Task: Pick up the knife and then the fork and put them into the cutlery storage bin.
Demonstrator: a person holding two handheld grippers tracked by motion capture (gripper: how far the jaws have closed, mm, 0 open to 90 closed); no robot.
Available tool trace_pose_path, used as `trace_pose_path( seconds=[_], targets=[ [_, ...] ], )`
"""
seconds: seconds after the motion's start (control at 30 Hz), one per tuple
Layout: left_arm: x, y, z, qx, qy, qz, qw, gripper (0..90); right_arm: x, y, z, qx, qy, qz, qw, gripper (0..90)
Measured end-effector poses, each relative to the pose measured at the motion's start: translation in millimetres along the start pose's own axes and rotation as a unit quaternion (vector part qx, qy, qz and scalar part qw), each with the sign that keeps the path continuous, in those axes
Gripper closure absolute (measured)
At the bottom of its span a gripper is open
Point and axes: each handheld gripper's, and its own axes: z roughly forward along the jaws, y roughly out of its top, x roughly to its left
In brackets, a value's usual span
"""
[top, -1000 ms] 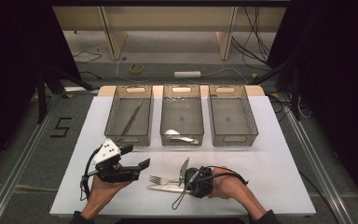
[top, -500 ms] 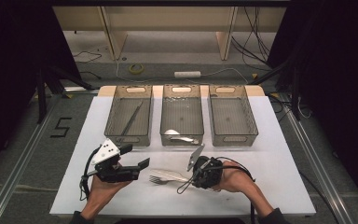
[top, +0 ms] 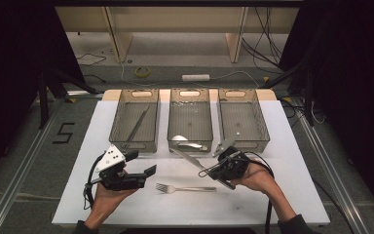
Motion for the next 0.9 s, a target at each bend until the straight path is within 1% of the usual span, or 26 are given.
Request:
trace_pose_path(
  seconds=[0.03, 0.2, 0.33, 0.37, 0.43, 0.5, 0.6, 0.73, 0.83, 0.9],
  targets=[
    [0.3, 0.1, -0.1, 0.001, 0.001, 0.0, 1.0, 16.2, -2.6, -0.9, -1.0, -0.006, 0.003, 0.0, 1.0, 80.6],
    [0.4, 0.0, -0.1, 0.001, 0.0, 0.001, 1.0, 16.2, -12.7, -3.9, -8.2, -0.036, 0.012, 0.027, 0.9989, 80.6],
    [1.0, 0.1, -0.2, 0.001, 0.001, 0.001, 1.0, 16.2, -21.5, -5.5, -13.4, -0.065, 0.022, 0.049, 0.9964, 80.5],
    [1.0, 0.1, -0.2, 0.001, 0.001, 0.001, 1.0, 16.2, -23.3, -5.8, -15.0, -0.071, 0.019, 0.057, 0.9957, 80.6],
    [1.1, 0.1, -0.3, 0.001, 0.001, 0.0, 1.0, 16.2, -28.5, -6.6, -18.2, -0.082, 0.019, 0.063, 0.9945, 80.6],
    [1.3, 0.0, -0.1, 0.001, 0.001, 0.0, 1.0, 16.2, -33.6, -7.1, -23.5, -0.093, 0.016, 0.075, 0.9927, 80.5],
    [1.3, 0.0, -0.3, -0.001, 0.002, -0.002, 1.0, 16.2, -42.5, -7.4, -33.6, -0.114, 0.006, 0.087, 0.9897, 80.6],
    [1.9, 0.0, -0.1, -0.001, 0.002, -0.003, 1.0, 16.2, -57.3, -5.1, -48.4, -0.14, -0.016, 0.109, 0.984, 80.6],
    [1.8, 0.1, -0.3, -0.001, 0.002, -0.003, 1.0, 16.2, -68.7, -0.5, -58.0, -0.145, -0.034, 0.124, 0.9811, 80.5],
    [2.0, 0.1, -0.5, -0.001, 0.002, -0.003, 1.0, 16.2, -76.2, 2.0, -63.9, -0.152, -0.043, 0.134, 0.9783, 80.6]
  ],
)
